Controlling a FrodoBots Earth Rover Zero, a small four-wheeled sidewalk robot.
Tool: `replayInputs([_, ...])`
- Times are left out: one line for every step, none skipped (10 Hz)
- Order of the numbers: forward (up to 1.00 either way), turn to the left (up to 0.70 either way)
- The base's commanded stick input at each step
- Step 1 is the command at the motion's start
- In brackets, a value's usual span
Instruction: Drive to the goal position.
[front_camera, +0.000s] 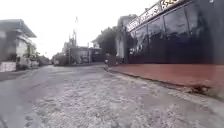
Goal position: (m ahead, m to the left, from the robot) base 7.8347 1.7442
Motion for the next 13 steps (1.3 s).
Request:
replayInputs([0.7,0.03])
replayInputs([0.7,0.2])
replayInputs([0.7,0.07])
replayInputs([0.7,0.05])
replayInputs([0.7,0.15])
replayInputs([0.7,0.26])
replayInputs([0.7,0.35])
replayInputs([0.7,0.35])
replayInputs([0.7,0.35])
replayInputs([0.7,0.35])
replayInputs([0.7,0.35])
replayInputs([0.7,0.34])
replayInputs([0.7,0.12])
